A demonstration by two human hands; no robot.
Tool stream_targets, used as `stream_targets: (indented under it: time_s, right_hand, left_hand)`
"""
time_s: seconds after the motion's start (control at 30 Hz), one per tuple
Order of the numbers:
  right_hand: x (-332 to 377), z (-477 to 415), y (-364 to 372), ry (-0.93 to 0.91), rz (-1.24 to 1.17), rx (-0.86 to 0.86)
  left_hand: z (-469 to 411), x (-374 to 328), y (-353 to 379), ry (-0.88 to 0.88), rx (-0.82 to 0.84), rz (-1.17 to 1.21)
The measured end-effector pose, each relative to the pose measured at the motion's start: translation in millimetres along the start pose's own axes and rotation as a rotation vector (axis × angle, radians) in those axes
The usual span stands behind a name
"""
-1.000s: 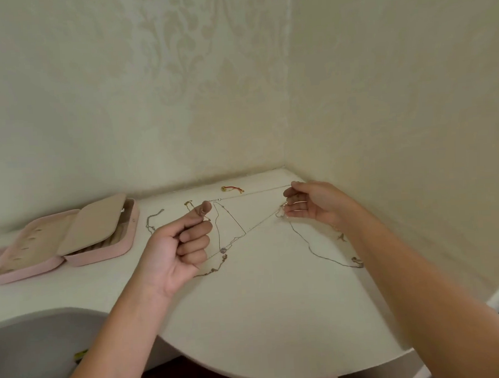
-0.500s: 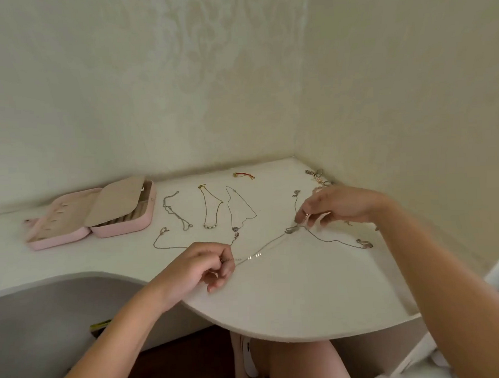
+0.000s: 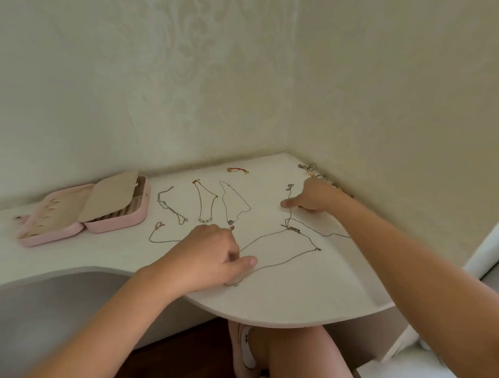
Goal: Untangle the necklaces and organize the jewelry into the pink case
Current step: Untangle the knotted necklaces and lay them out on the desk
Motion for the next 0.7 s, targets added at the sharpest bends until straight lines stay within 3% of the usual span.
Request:
stream_targets:
  time_s: [0.13, 0.27, 0.47, 0.53, 0.63, 0.7]
  right_hand:
    - [19, -14, 11, -0.031, 0.165, -0.008]
    - [16, -33, 21, -0.103, 0.191, 0.006]
    - [7, -67, 13, -0.136, 0.279, 0.010]
    - [9, -84, 5, -0.095, 0.053, -0.050]
    - [18, -108, -8, 0.076, -0.757, -0.069]
    - [19, -118, -17, 0.144, -1.084, -0.080]
  left_hand:
    - [-18, -28, 12, 0.013, -0.104, 0.145]
    - [-28, -32, 49, 0.143, 0.091, 0.054]
    - [-22, -9, 44, 0.281, 0.209, -0.007]
    - [-22, -8, 43, 0.293, 0.216, -0.001]
    - [-22, -7, 43, 0.310, 0.209, 0.015]
    - [-21, -6, 43, 0.316, 0.212, 0.038]
Point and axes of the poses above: each hand's wrist, its own z-axis away from the middle knuckle, its own y-axis out of the palm, x = y × z, the point moved 1 cm from there along -z, towards the middle knuckle, and after that the axes turned 5 degrees about -y, right-handed, at the moved point
